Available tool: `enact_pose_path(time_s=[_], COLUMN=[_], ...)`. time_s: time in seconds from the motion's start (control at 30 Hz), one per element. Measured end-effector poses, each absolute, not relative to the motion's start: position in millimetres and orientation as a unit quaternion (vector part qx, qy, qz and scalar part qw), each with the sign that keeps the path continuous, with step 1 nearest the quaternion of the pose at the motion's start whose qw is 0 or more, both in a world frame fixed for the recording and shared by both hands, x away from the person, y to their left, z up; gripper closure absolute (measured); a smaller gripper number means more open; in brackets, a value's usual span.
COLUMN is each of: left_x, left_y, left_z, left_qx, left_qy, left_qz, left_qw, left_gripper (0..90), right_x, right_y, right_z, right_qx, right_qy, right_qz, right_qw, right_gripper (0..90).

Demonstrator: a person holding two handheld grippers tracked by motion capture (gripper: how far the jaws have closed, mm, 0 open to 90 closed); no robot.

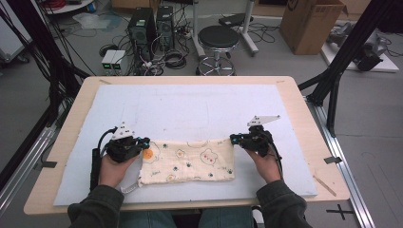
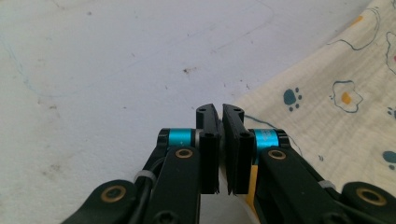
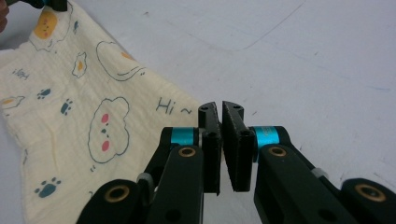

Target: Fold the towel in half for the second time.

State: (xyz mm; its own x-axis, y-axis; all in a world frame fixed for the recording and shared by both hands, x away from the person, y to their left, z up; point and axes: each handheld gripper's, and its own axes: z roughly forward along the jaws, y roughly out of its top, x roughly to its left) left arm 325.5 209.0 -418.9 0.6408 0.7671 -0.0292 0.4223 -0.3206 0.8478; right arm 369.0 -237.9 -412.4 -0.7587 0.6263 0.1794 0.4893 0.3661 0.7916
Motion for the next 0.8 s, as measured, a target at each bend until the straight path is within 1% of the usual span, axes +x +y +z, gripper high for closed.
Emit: enact_pose_path(time_s=[0.17, 0.37, 0.57, 0.8], left_x=[316, 298, 284, 267], left_y=[208, 207, 210, 212], left_z=[-409, -406, -404, -408], left_qx=[0.79, 0.789, 0.795, 0.804], left_qy=[0.357, 0.337, 0.308, 0.299], left_qz=[0.206, 0.222, 0.224, 0.216], left_qw=[0.454, 0.463, 0.472, 0.466], left_gripper=[84.9, 84.7, 84.6, 84.3], right_x=[364, 359, 352, 339], right_y=[-241, -242, -243, -245], right_z=[-403, -404, -401, -401], right_qx=[0.331, 0.32, 0.309, 0.295], right_qy=[0.818, 0.823, 0.822, 0.827], right_qz=[0.466, 0.466, 0.477, 0.477], right_qw=[0.068, 0.055, 0.042, 0.031], right_gripper=[86.1, 86.0, 86.0, 86.0])
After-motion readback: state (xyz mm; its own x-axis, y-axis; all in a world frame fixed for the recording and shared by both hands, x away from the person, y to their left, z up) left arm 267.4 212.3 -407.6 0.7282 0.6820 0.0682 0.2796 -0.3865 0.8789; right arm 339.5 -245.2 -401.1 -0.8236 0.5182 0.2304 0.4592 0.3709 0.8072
